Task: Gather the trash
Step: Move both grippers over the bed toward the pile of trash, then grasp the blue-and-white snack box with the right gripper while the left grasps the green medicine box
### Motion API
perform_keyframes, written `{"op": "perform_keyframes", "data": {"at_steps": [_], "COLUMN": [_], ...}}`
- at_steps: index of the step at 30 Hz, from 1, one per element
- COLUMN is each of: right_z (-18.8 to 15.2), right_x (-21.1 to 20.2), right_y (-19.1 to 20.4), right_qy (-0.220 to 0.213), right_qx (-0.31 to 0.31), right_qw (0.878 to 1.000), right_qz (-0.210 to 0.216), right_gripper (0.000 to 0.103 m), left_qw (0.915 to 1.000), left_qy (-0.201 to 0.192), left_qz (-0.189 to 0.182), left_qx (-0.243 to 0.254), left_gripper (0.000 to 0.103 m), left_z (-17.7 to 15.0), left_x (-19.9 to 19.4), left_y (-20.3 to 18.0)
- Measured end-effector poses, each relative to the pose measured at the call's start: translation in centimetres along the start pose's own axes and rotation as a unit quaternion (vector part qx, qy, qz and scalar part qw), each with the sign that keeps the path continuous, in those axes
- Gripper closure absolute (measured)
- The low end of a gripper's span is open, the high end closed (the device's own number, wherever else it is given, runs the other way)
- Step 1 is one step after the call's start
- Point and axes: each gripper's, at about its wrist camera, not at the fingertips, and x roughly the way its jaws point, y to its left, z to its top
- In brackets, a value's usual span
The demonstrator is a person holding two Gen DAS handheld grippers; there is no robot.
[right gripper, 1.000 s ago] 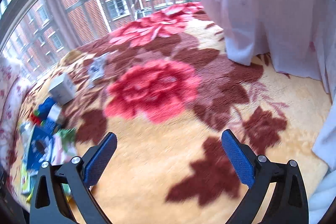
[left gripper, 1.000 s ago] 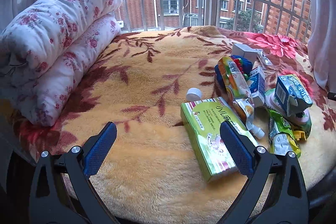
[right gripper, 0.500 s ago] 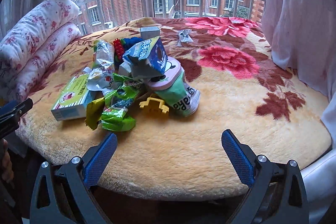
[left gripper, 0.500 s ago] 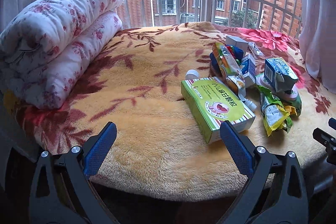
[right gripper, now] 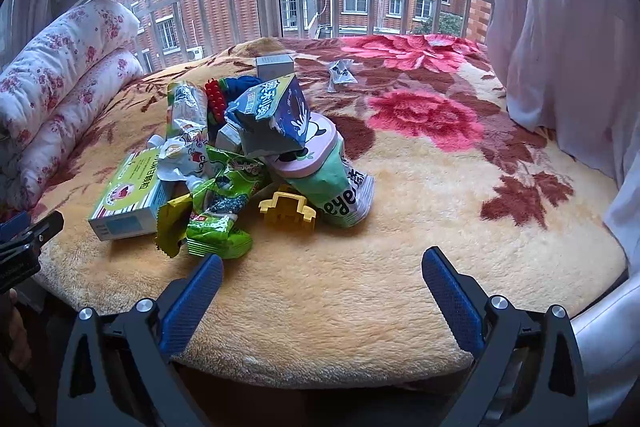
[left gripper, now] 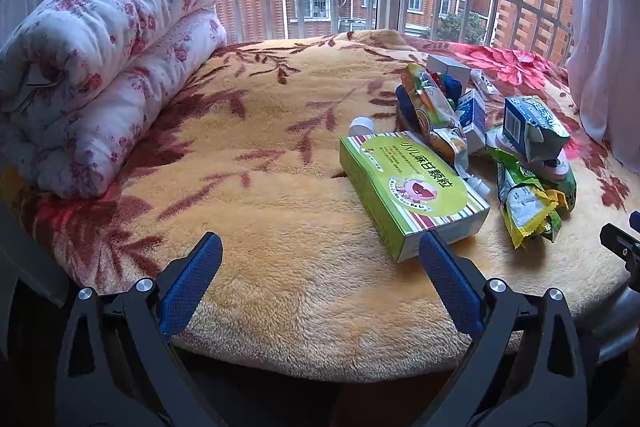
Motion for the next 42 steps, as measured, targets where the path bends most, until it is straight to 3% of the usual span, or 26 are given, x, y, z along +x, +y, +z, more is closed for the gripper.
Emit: {"op": "perform_keyframes", "data": {"at_steps": [42], "right_z": [4.4], "right_x": [0.0], "right_y": [2.3], "right_qy": [-0.029], "right_qx": [-0.019], "right_qw": [0.999], "right_qz": [0.019], "right_gripper": [0.005], "left_qw": [0.9999], "left_qy": [-0.011], "left_qz": [0.002], "left_qx": [0.011], "left_gripper": [0.007], "left_z": [1.5], "left_x": [0.4], "left_y": [-0.1]}}
